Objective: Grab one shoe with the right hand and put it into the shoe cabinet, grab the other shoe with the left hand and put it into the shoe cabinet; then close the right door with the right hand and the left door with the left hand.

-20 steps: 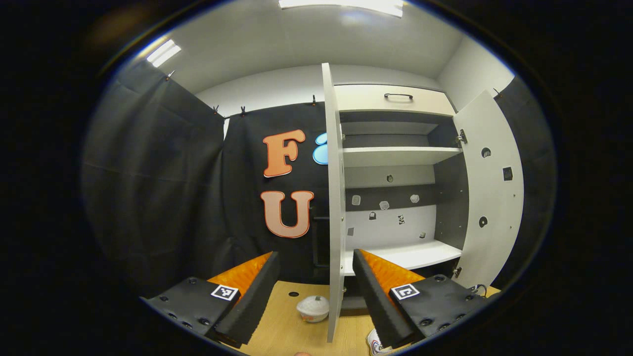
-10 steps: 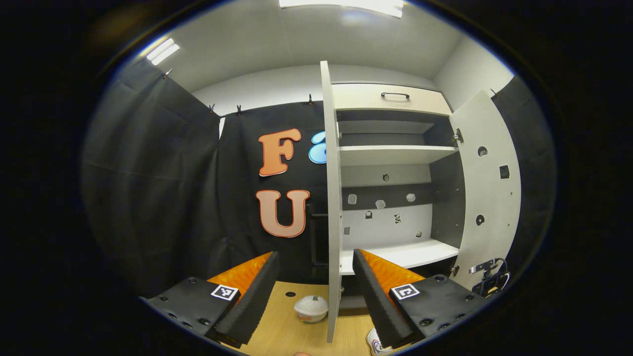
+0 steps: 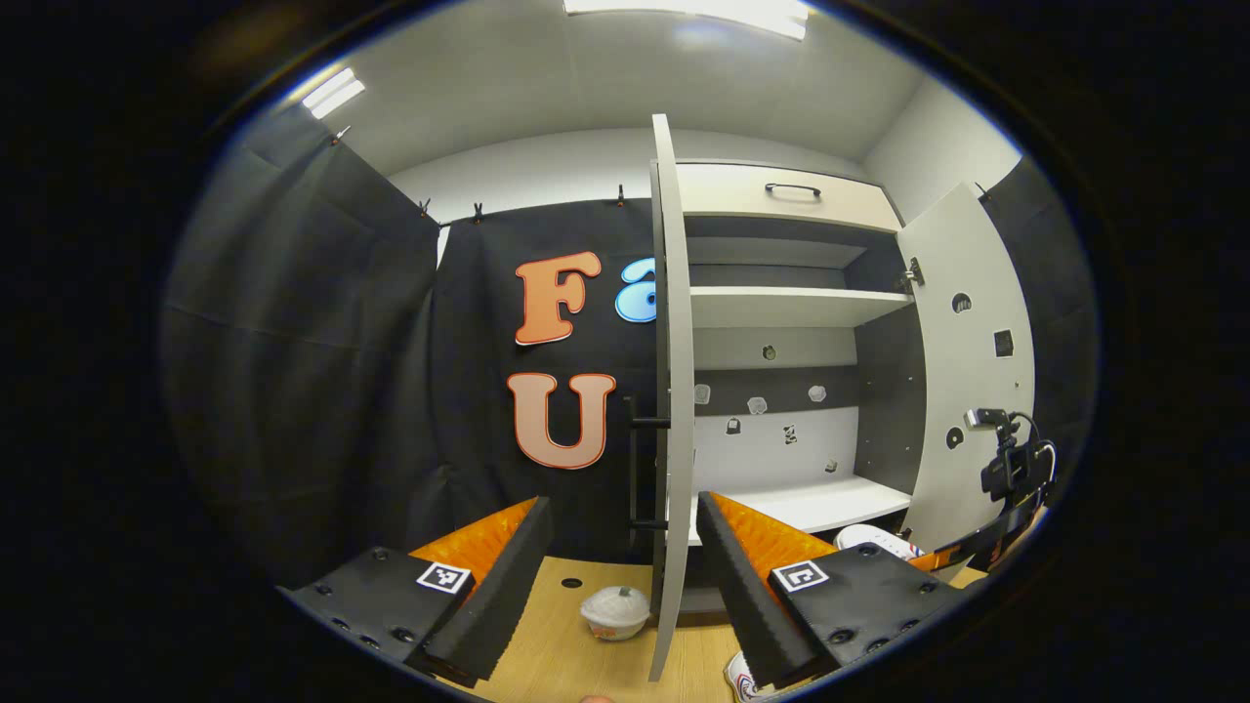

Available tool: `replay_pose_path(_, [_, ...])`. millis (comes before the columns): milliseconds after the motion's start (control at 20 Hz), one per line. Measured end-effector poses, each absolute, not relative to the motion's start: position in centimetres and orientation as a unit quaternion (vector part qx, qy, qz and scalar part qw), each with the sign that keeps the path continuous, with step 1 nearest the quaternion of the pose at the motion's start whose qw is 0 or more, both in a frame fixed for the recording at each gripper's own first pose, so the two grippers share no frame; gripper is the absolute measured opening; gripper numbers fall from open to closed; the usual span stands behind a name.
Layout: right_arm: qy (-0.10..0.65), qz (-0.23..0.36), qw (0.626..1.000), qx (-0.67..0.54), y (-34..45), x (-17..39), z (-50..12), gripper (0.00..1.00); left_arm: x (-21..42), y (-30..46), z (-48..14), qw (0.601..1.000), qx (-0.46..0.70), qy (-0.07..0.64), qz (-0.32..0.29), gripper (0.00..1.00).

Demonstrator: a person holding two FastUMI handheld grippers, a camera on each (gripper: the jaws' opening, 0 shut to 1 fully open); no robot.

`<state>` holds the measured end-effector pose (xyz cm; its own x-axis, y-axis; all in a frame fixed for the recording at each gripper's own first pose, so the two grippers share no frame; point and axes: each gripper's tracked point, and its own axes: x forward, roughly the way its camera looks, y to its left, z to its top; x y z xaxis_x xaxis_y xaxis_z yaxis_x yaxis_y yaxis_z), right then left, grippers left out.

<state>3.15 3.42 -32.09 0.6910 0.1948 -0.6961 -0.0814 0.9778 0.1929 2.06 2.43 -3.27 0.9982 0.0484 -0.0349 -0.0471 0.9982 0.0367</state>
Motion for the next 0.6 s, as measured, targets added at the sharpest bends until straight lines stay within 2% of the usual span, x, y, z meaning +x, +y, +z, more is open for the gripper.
replay_pose_path(50, [0.376,0.076,0.921,0.07,3.3,3.2,-31.7,0.0,2.2,2.4,-3.3,0.999,0.02,0.018,0.021,0.94])
replay_pose_path(200, [0.353,0.071,0.93,0.073,3.2,3.3,-30.4,0.0,2.5,2.6,-3.0,0.999,0.028,0.009,0.022,0.96])
replay_pose_path(250, [0.347,0.069,0.932,0.075,3.2,3.3,-30.1,0.0,2.7,2.7,-3.0,0.999,0.028,0.008,0.023,0.94])
replay_pose_path(600, [0.331,0.05,0.939,0.074,3.2,3.2,-29.9,0.0,3.1,3.9,-3.6,0.999,0.03,0.014,0.031,0.96])
